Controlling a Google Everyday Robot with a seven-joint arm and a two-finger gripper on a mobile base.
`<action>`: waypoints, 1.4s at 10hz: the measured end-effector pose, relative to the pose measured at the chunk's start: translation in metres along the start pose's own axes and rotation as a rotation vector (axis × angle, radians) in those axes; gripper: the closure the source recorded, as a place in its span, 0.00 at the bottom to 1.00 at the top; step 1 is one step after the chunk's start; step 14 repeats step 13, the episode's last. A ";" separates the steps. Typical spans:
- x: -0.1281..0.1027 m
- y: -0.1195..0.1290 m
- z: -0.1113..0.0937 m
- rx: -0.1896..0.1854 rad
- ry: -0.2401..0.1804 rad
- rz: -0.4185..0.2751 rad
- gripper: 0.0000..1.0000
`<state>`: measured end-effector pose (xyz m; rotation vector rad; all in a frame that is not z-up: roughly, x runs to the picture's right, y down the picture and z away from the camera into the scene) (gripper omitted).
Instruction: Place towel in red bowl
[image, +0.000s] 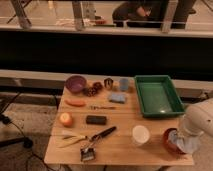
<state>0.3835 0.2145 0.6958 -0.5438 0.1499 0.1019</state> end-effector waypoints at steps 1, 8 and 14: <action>-0.001 0.002 0.000 -0.005 0.009 -0.015 0.82; -0.016 0.002 -0.006 -0.009 0.016 -0.036 0.20; -0.011 0.002 -0.006 -0.012 -0.006 -0.016 0.20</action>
